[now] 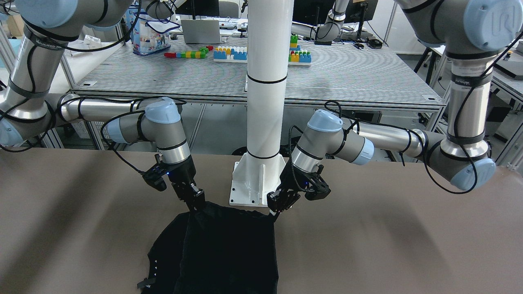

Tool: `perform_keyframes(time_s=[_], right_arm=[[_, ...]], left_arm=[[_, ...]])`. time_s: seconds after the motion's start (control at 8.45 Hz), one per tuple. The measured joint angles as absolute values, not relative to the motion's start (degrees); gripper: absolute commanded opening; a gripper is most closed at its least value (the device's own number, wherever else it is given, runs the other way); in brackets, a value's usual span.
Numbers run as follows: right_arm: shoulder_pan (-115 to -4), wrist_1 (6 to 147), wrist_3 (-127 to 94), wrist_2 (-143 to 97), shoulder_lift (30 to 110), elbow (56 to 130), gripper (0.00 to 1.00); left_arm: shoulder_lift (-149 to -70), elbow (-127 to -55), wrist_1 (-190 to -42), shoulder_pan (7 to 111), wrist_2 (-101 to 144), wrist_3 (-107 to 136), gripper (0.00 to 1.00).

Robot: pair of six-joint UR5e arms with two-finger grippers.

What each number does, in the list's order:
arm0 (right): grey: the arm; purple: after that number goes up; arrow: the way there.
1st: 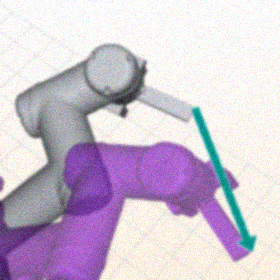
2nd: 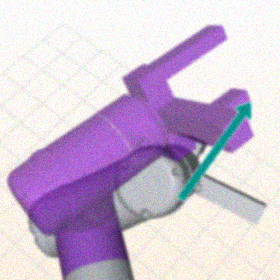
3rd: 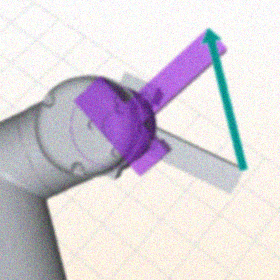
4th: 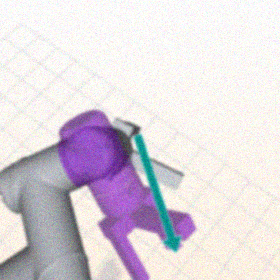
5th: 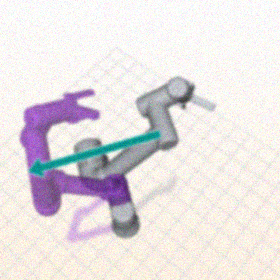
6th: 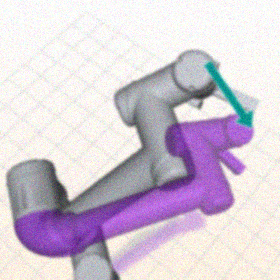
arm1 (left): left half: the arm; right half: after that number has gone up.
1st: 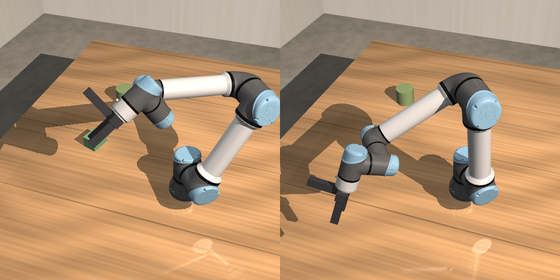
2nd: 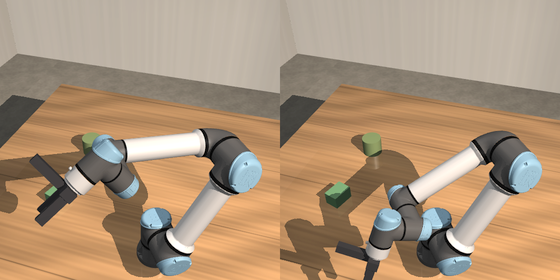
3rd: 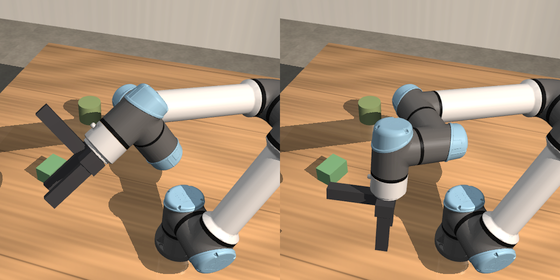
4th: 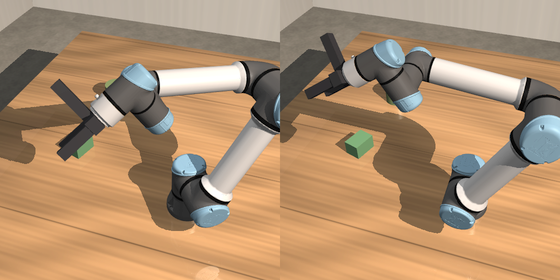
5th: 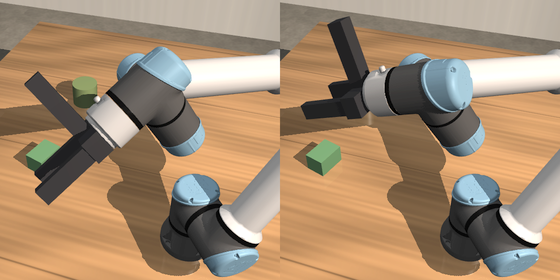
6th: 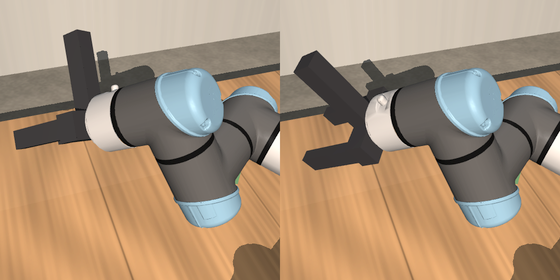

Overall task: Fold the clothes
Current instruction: 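Fold the hem over toward the collar with both grippers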

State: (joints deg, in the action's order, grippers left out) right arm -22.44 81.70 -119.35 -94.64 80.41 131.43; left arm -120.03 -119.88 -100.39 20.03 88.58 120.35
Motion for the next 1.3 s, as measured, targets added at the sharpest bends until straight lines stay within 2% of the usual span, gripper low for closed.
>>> perform_keyframes(time_s=[0.24,0.35,0.59,0.71,0.83,0.95,1.06,1.3], right_arm=[[-36.26,82.17,-112.30,-107.19,73.58,123.42,0.00],[-40.97,82.22,-108.39,-109.37,70.43,119.09,0.00],[-47.50,82.02,-99.54,-110.89,63.53,107.29,0.00],[-49.50,81.21,-95.48,-111.15,59.77,100.01,0.18],[-50.98,78.89,-92.06,-111.27,56.62,92.91,0.95],[-52.14,75.10,-88.35,-111.26,54.17,86.06,0.95],[-52.86,69.88,-83.88,-110.97,52.22,79.14,0.95],[-53.79,62.00,-77.30,-110.58,49.04,69.39,0.95]], left_arm=[[-125.90,-114.34,-97.95,28.91,94.63,117.06,0.00],[-129.94,-108.42,-98.18,33.03,97.37,115.84,0.00],[-137.44,-91.97,-104.75,40.23,102.23,113.75,0.00],[-140.40,-82.54,-110.77,42.61,103.37,113.13,0.00],[-144.35,-72.08,-117.02,44.50,103.88,112.80,0.99],[-148.07,-62.83,-122.38,45.88,104.01,112.41,1.00],[-150.43,-56.59,-125.95,46.64,103.62,111.16,1.00],[-152.04,-51.95,-128.50,46.91,101.42,108.42,1.00]])
